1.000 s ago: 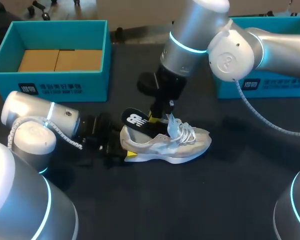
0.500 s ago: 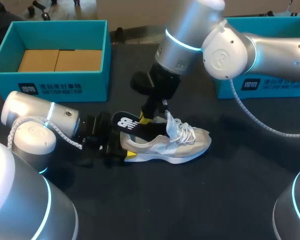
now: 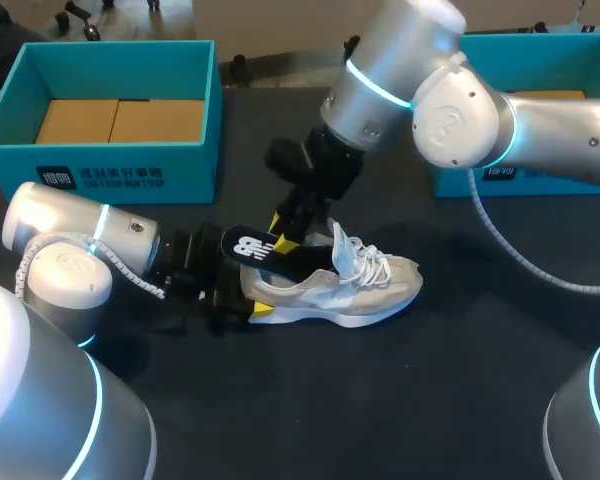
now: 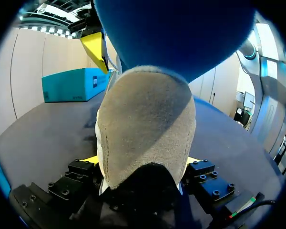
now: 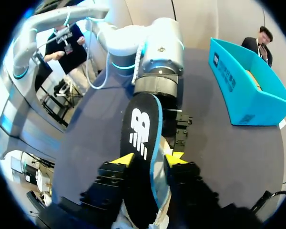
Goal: Take the shoe out of the shoebox, open the shoe tongue, remove and reinsert the insole, then place the shoe into the shoebox
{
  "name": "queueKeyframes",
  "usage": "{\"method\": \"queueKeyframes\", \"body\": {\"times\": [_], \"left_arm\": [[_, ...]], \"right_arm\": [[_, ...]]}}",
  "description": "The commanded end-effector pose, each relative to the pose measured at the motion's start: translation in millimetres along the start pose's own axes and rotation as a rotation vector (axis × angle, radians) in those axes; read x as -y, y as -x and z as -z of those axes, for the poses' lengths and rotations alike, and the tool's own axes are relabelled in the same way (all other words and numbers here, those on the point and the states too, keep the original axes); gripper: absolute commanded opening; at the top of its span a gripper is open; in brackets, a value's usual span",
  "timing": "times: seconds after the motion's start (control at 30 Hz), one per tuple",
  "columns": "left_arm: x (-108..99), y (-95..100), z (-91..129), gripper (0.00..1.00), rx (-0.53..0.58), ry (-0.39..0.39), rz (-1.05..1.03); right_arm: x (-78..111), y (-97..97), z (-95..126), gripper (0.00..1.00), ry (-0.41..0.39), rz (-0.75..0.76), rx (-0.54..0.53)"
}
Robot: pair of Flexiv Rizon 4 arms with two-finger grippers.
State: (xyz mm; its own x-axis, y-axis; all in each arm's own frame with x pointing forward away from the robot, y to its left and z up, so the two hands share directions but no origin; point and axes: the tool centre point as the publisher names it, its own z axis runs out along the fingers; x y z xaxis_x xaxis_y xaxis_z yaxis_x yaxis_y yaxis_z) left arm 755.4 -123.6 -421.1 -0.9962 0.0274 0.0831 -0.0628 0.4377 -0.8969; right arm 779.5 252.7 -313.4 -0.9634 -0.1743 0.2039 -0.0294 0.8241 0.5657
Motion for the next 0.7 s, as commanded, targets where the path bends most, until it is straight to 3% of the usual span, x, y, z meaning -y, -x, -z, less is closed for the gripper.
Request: {"method": "queueKeyframes", "body": {"times": [0.03, 0.2, 0.23, 0.7], "left_arm": [[0.4, 0.3, 0.3, 0.00, -0.001, 0.003, 0.001], [0.4, 0.3, 0.3, 0.00, -0.001, 0.003, 0.001], [0.4, 0.3, 0.3, 0.00, -0.001, 0.003, 0.001], [0.4, 0.3, 0.3, 0.00, -0.001, 0.003, 0.001]], "right_arm": [[9.5, -0.9, 9.5, 0.48, 0.087, 0.006, -0.070], [9.3, -5.2, 16.4, 0.50, 0.092, -0.009, -0.179], [9.8, -5.9, 16.9, 0.53, 0.097, -0.013, -0.184], [12.6, -7.0, 6.5, 0.50, 0.036, -0.050, -0.274]]}}
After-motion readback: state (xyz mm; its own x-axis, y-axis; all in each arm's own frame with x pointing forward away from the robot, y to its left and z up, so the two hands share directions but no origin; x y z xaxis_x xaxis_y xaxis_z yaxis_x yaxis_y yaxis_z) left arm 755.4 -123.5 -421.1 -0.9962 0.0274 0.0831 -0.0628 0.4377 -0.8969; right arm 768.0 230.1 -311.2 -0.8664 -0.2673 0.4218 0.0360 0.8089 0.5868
